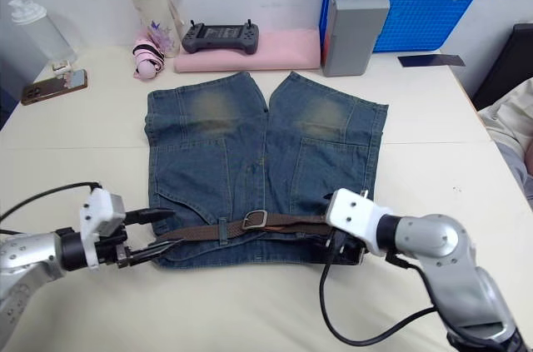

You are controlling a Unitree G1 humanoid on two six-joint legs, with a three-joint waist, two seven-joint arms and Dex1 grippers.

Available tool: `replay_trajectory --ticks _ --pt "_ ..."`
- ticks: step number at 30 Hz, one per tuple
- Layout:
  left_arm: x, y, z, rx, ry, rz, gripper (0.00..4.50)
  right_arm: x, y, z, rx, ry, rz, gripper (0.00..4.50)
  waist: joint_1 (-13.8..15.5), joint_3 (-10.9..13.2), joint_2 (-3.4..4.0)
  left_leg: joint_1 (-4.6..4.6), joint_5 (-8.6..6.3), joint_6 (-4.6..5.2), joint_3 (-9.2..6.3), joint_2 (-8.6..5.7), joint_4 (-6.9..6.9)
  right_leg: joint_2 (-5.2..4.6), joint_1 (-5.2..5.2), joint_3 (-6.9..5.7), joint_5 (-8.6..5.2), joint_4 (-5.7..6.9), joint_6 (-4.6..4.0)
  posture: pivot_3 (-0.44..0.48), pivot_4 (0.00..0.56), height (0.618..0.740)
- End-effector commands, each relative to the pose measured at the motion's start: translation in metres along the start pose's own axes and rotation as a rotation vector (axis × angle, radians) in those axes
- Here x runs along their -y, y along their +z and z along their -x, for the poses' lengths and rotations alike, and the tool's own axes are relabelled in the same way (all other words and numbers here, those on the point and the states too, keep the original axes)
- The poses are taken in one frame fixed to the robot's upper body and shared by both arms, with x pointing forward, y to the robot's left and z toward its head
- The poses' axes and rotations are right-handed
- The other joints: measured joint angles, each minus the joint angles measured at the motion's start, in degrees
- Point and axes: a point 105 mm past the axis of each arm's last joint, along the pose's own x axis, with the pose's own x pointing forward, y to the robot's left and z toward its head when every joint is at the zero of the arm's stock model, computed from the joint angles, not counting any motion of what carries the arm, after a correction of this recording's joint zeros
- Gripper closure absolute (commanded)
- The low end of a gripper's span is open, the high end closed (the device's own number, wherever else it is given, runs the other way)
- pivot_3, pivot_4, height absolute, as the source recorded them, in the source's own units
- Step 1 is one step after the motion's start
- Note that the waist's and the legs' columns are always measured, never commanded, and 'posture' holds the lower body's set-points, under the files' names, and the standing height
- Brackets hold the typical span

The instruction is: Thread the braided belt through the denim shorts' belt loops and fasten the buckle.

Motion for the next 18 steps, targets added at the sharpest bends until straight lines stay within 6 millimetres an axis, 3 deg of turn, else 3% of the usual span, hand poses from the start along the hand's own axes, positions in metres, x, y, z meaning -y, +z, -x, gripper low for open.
replay_trajectory --ticks 1,7,18 --pt "0.003 0.032 0.008 0.105 -0.022 0.002 1.03 0.012 0.029 0.017 0.152 0.002 -0.083 0.04 -0.1 0.2 -0.04 0.00 0.00 0.00 0.01 0.00 0.00 0.00 0.00 0.01 0.01 0.00 0.02 0.000 0.150 0.712" --pt "-0.008 0.056 0.013 0.207 0.055 -0.006 1.03 0.046 0.039 0.034 0.267 -0.131 -0.184 0.04 0.1 0.5 -0.19 0.01 0.19 -0.07 -0.05 -0.09 0.00 -0.01 0.06 0.02 0.09 0.03 0.15 0.000 0.150 0.712" --pt "-0.007 0.052 0.006 0.213 0.062 -0.021 1.03 0.055 0.018 0.029 0.260 -0.211 -0.248 0.04 0.1 0.5 -0.22 -0.03 0.37 0.00 0.04 -0.24 0.00 -0.04 0.04 0.11 0.19 0.26 0.33 0.000 0.150 0.712"
